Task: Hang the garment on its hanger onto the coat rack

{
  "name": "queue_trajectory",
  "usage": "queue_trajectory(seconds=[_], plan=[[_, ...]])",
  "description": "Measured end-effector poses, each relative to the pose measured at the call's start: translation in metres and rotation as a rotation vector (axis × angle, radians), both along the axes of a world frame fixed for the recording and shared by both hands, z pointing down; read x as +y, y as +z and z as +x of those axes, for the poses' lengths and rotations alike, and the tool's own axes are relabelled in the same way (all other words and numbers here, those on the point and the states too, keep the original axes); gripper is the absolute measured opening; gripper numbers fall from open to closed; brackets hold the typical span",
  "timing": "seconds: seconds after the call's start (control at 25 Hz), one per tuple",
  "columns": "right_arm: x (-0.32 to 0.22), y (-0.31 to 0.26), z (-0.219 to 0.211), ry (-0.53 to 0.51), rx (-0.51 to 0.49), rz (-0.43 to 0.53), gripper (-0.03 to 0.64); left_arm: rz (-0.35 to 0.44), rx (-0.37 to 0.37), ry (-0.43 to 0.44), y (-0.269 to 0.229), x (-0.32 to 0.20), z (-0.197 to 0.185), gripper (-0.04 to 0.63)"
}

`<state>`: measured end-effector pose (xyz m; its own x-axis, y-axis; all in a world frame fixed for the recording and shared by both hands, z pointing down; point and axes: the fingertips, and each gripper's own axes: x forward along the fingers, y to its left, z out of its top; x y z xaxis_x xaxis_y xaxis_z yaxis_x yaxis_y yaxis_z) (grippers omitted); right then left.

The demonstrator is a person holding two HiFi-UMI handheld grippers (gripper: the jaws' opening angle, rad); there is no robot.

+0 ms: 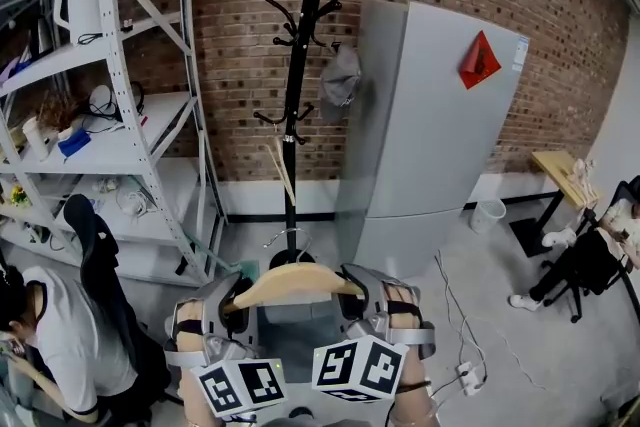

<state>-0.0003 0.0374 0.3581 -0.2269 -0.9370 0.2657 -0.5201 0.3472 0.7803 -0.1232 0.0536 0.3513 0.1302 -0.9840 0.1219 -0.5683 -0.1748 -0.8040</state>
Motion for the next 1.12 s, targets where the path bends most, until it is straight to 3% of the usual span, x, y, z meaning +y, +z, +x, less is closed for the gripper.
queue_trajectory(seconds=[0.48, 1.12], plan=[[-0.051, 0.005, -0.021, 0.014, 0.008, -0.01, 0.069, -0.001, 0.018, 0.02, 0.004, -0.054, -0.018, 0.067], [-0.157, 0.006, -0.009, -0.021, -0.033, -0.027, 0.069, 0.002, 0.027, 0.024, 0.001, -0.157, 0.002, 0.066]])
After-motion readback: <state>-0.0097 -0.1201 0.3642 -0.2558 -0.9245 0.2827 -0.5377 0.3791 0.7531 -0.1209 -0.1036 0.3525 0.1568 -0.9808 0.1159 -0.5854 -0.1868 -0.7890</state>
